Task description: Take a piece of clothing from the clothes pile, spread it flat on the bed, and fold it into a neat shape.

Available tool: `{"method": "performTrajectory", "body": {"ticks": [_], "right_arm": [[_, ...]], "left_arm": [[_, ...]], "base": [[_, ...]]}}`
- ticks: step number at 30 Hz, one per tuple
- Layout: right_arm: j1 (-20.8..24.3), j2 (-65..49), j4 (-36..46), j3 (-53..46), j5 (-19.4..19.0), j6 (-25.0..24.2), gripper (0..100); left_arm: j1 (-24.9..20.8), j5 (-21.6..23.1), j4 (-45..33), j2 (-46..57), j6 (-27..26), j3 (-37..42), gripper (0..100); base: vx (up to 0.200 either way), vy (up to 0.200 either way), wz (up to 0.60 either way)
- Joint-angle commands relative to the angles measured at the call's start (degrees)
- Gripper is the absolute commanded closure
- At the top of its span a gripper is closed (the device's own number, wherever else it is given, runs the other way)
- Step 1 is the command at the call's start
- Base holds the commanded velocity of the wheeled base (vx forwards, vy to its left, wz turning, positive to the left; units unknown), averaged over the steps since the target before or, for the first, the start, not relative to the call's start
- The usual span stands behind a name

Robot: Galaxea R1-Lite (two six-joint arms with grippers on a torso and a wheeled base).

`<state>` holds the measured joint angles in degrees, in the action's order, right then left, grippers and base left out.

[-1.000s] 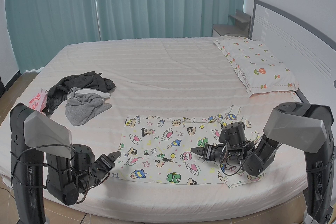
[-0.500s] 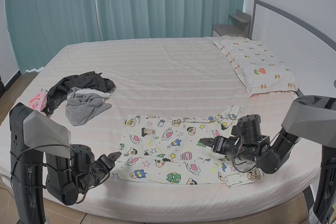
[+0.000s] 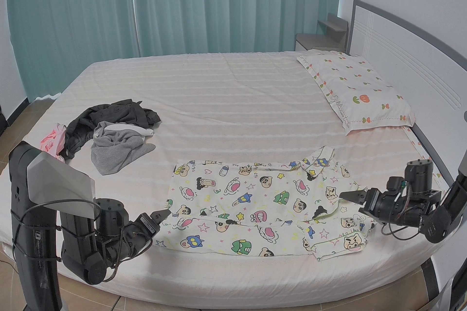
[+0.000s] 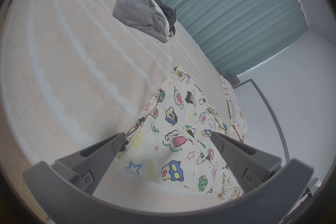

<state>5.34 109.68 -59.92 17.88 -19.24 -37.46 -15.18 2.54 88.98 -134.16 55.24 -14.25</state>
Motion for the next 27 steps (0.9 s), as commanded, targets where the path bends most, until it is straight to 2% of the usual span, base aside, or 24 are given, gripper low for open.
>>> {"method": "performTrajectory", "body": {"ticks": [1, 7, 18, 27], "right_arm": [[-3.1, -1.8, -1.0, -2.2, -1.3, -0.9, 0], [-3.1, 0.1, -1.0, -1.9, -2.0, -0.9, 0], [-3.1, 2.0, -1.1, -1.8, -2.1, -0.6, 0], [-2.8, 2.3, -1.1, -1.9, -2.0, -0.4, 0]], "left_arm": [[0.0, -0.6, 1.0, 0.3, 0.0, 0.0, 0], [-0.1, -1.7, 1.0, 0.5, 0.0, 0.0, 0], [-0.4, -1.7, 1.0, 0.1, 0.0, 0.2, 0], [-0.4, -1.7, 1.0, 0.0, -0.1, 0.2, 0]], "base": [[0.0, 0.0, 0.0], [0.0, 0.0, 0.0], [0.2, 0.0, 0.0], [0.0, 0.0, 0.0]]}}
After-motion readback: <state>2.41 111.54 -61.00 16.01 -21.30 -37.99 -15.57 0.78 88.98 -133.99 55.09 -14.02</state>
